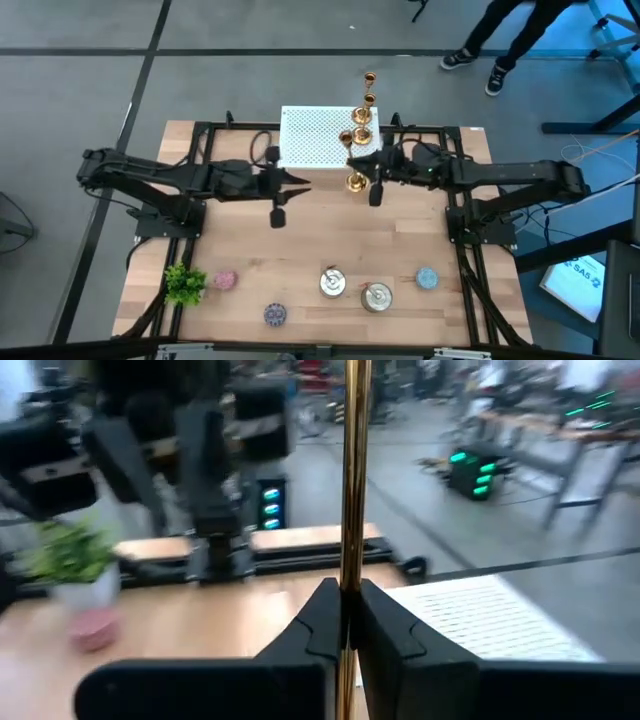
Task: Pick & Place candle stick holders
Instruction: Put the gold candle holder on the shelf and align it with the other gold candle holders
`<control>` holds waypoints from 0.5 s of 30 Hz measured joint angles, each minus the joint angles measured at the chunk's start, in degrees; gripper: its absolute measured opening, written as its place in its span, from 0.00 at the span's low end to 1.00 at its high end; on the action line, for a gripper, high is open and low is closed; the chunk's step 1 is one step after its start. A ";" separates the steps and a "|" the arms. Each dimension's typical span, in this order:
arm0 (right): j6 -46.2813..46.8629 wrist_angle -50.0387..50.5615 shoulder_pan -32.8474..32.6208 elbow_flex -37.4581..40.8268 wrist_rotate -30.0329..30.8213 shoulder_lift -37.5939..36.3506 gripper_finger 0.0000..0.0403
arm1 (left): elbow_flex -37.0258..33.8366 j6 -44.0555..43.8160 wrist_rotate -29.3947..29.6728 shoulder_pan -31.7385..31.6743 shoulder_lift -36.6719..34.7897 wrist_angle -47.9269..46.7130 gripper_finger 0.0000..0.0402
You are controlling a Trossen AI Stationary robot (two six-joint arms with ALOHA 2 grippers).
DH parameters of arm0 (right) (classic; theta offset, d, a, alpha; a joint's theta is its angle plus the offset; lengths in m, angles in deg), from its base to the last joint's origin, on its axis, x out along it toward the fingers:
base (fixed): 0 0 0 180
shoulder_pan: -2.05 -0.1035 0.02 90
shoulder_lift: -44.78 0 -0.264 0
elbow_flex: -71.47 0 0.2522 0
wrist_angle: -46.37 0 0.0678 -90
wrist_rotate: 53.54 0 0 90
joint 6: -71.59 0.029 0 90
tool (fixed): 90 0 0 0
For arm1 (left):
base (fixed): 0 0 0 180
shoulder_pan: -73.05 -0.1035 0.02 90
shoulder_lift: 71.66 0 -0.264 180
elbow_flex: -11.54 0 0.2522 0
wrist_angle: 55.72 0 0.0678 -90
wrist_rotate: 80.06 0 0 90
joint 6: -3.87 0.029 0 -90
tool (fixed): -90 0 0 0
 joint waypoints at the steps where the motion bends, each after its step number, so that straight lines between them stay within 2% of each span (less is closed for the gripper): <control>1: -0.43 -0.57 0.29 -0.01 1.61 -0.11 0.04 | -2.68 -0.51 -0.75 -0.33 -1.66 3.00 0.14; 4: -2.25 -0.85 1.40 0.12 6.47 -0.02 0.04 | -10.40 -2.49 -3.16 -1.14 -6.44 10.97 0.11; 8: -3.88 -9.87 4.22 4.65 8.51 0.59 0.04 | -18.27 -5.35 -4.85 -1.50 -12.55 17.36 0.08; 12: -2.29 -22.84 8.95 11.86 7.82 0.10 0.04 | -23.20 -8.57 -4.95 -1.40 -17.99 18.78 0.07; 15: -1.68 -27.24 10.93 15.43 7.84 0.16 0.04 | -25.23 -10.74 -4.93 -1.40 -20.93 18.28 0.06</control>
